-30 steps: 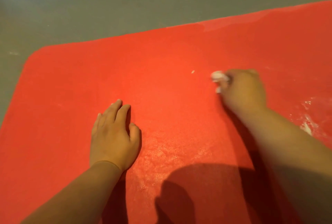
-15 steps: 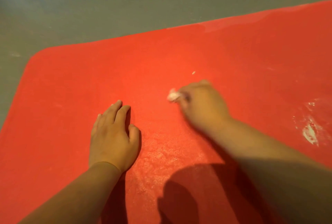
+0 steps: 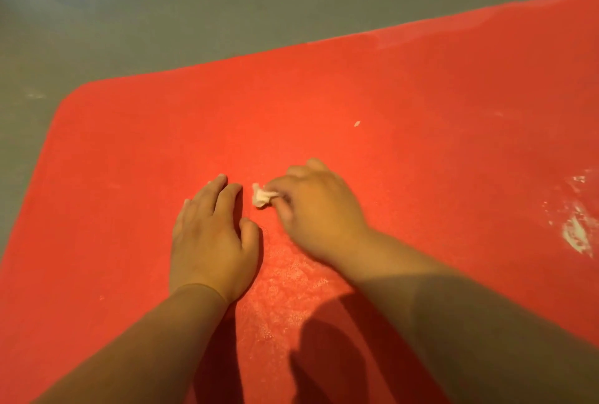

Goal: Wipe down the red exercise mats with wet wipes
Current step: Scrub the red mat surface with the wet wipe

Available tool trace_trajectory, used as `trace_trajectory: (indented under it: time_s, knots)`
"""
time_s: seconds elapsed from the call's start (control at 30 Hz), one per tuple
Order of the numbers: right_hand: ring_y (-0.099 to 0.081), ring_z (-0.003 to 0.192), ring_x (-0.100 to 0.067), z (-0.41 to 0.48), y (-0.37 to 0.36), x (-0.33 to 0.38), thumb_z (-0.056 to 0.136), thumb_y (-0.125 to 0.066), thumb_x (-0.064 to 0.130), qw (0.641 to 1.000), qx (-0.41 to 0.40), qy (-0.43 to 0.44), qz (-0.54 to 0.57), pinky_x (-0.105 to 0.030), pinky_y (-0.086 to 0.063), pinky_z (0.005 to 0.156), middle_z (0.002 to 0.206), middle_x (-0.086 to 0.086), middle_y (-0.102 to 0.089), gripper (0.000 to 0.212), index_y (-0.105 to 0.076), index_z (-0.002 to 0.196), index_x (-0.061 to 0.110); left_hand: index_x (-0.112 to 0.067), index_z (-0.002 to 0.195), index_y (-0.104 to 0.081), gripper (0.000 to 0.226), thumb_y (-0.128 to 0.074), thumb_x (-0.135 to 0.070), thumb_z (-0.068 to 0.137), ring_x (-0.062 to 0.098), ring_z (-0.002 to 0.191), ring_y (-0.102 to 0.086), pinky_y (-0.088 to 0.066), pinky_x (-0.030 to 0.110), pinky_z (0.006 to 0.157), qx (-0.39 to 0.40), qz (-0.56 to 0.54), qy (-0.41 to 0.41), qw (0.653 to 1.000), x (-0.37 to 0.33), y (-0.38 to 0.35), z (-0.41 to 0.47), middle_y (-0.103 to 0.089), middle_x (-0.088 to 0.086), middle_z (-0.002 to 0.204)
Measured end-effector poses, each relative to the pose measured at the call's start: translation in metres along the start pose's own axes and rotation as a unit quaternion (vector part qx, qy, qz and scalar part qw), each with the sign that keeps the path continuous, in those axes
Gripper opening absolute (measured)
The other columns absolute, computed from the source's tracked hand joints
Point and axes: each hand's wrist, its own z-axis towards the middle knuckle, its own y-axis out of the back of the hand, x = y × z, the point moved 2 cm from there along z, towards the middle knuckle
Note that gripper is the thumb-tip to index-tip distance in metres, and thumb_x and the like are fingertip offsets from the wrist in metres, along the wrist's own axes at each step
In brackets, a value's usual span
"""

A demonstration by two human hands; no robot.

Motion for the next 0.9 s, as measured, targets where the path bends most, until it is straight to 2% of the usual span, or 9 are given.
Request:
trace_trajectory:
  time_s: [0.1, 0.2, 0.27, 0.33, 0.43, 0.53, 0.63, 0.77, 0.9]
  knots:
    - [-0.055, 0.095, -0.025, 0.016, 0.026, -0.062, 0.091, -0.051, 0.028, 0.995, -0.011, -0.081, -0.055, -0.035, -0.046, 0.080, 0.101, 0.002, -0.069, 0.025, -0.069, 0.107, 0.026, -0.014, 0.131, -0.053, 0.056, -0.039, -0.030, 0.079, 0.027, 0.134, -0.037, -0.027, 0.048, 0.113, 0.000, 0.002, -0.003, 1.000, 0.000, -0.001, 0.001, -0.043, 0.008, 0.146]
    - [-0.061, 0.095, -0.034, 0.021, 0.076, -0.137, 0.087, -0.055, 0.025, 0.953, -0.102, -0.267, -0.104, -0.037, -0.047, 0.076, 0.099, -0.011, -0.071, 0.023, -0.072, 0.102, 0.021, -0.014, 0.132, -0.052, 0.056, -0.038, -0.030, 0.080, 0.028, 0.135, -0.036, -0.026, 0.048, 0.114, 0.003, 0.005, 0.000, 1.000, 0.000, 0.000, 0.002, -0.042, 0.007, 0.147]
    - [-0.060, 0.096, -0.036, 0.022, 0.084, -0.151, 0.086, -0.056, 0.022, 0.934, -0.127, -0.320, -0.096, -0.037, -0.045, 0.076, 0.100, -0.014, -0.071, 0.023, -0.072, 0.101, 0.020, -0.014, 0.132, -0.052, 0.057, -0.038, -0.031, 0.080, 0.028, 0.135, -0.036, -0.025, 0.048, 0.114, 0.005, 0.005, 0.003, 1.000, 0.000, 0.000, 0.002, -0.042, 0.007, 0.147]
    - [-0.059, 0.097, -0.033, 0.029, 0.066, -0.124, 0.087, -0.055, 0.020, 0.951, -0.106, -0.277, -0.084, -0.033, -0.041, 0.079, 0.101, -0.011, -0.071, 0.023, -0.072, 0.103, 0.023, -0.014, 0.132, -0.052, 0.057, -0.038, -0.030, 0.080, 0.028, 0.135, -0.036, -0.025, 0.048, 0.114, 0.004, 0.002, 0.005, 1.000, -0.001, 0.001, 0.001, -0.042, 0.008, 0.147]
    - [-0.052, 0.091, -0.028, 0.026, 0.023, -0.054, 0.092, -0.051, 0.021, 0.990, -0.064, -0.116, -0.056, -0.033, -0.039, 0.078, 0.090, -0.003, -0.065, 0.024, -0.071, 0.101, 0.030, -0.013, 0.131, -0.053, 0.056, -0.039, -0.029, 0.079, 0.028, 0.134, -0.037, -0.025, 0.048, 0.114, 0.000, 0.003, 0.002, 1.000, -0.001, 0.002, 0.002, -0.044, 0.008, 0.145]
    - [-0.050, 0.089, -0.025, 0.016, 0.013, -0.027, 0.089, -0.050, 0.023, 0.997, -0.018, -0.032, -0.063, -0.037, -0.044, 0.075, 0.088, 0.001, -0.061, 0.024, -0.069, 0.103, 0.028, -0.013, 0.130, -0.053, 0.056, -0.040, -0.029, 0.078, 0.027, 0.134, -0.038, -0.023, 0.047, 0.115, 0.001, 0.007, -0.001, 1.000, -0.001, 0.001, 0.002, -0.044, 0.008, 0.145]
    - [-0.052, 0.095, -0.030, 0.027, 0.032, -0.068, 0.091, -0.048, 0.028, 0.992, -0.015, -0.065, -0.107, -0.038, -0.045, 0.081, 0.096, -0.003, -0.066, 0.028, -0.069, 0.109, 0.026, -0.014, 0.131, -0.053, 0.056, -0.039, -0.029, 0.079, 0.026, 0.135, -0.036, -0.023, 0.047, 0.116, 0.001, 0.007, -0.001, 1.000, 0.000, 0.000, 0.002, -0.043, 0.008, 0.146]
    - [-0.054, 0.104, -0.037, 0.042, 0.073, -0.138, 0.090, -0.051, 0.023, 0.953, -0.087, -0.252, -0.144, -0.037, -0.046, 0.084, 0.104, -0.012, -0.069, 0.028, -0.070, 0.111, 0.023, -0.014, 0.131, -0.053, 0.056, -0.038, -0.030, 0.079, 0.026, 0.135, -0.036, -0.022, 0.046, 0.116, -0.001, 0.006, 0.000, 1.000, 0.000, 0.000, 0.004, -0.042, 0.007, 0.146]
    - [-0.051, 0.102, -0.036, 0.046, 0.055, -0.110, 0.089, -0.048, 0.015, 0.960, -0.075, -0.235, -0.129, -0.035, -0.042, 0.081, 0.103, -0.013, -0.065, 0.029, -0.070, 0.108, 0.017, -0.014, 0.131, -0.052, 0.057, -0.038, -0.030, 0.078, 0.026, 0.135, -0.036, -0.021, 0.046, 0.116, 0.006, 0.007, 0.001, 1.000, -0.001, 0.001, 0.003, -0.042, 0.007, 0.147]
